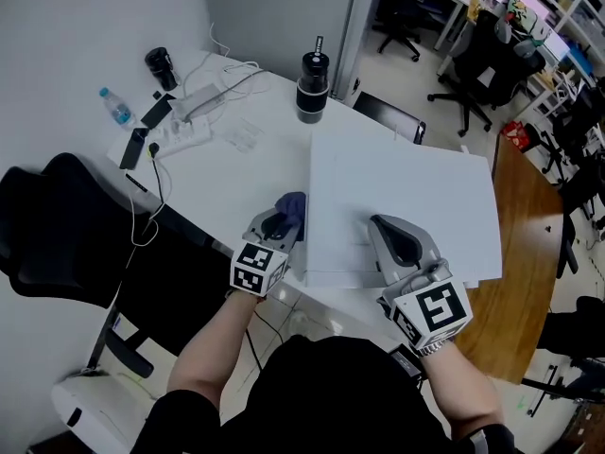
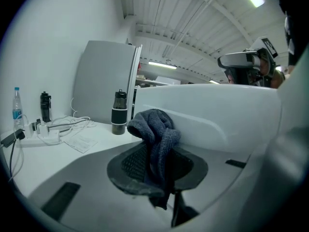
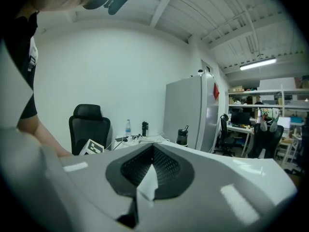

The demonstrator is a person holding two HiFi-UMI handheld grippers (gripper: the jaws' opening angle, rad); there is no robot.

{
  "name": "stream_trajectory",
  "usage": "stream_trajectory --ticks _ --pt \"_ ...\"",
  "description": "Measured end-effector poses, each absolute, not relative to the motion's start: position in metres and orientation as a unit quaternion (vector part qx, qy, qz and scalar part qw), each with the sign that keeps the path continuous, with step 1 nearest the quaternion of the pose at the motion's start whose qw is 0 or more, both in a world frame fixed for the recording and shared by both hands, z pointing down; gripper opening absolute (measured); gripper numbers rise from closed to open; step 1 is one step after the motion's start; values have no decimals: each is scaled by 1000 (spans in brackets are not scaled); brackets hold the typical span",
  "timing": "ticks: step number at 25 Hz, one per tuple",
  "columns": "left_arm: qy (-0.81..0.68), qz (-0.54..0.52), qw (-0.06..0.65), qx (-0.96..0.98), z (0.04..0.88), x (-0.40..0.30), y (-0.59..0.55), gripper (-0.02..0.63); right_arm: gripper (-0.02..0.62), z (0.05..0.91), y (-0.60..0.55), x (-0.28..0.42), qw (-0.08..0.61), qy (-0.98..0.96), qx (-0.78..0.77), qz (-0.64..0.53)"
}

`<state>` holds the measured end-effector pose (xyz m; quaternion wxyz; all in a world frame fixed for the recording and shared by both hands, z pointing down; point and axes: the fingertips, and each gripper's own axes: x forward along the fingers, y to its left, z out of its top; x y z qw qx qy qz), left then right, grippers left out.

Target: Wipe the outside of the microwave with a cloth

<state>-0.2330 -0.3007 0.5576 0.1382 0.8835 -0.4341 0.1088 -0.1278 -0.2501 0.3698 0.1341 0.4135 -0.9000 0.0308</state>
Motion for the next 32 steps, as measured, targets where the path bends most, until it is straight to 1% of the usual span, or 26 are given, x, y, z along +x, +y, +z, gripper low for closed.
stream_trajectory --ticks 20,28,32 --pt "-441 129 150 875 584 -237 -389 87 2 378 -271 -100 141 -872 466 43" --pt "-447 139 159 869 588 -239 -404 88 2 378 -274 -89 142 -864 481 44" --pt "-452 128 158 868 575 -248 -405 89 2 375 -276 -92 141 -866 478 43"
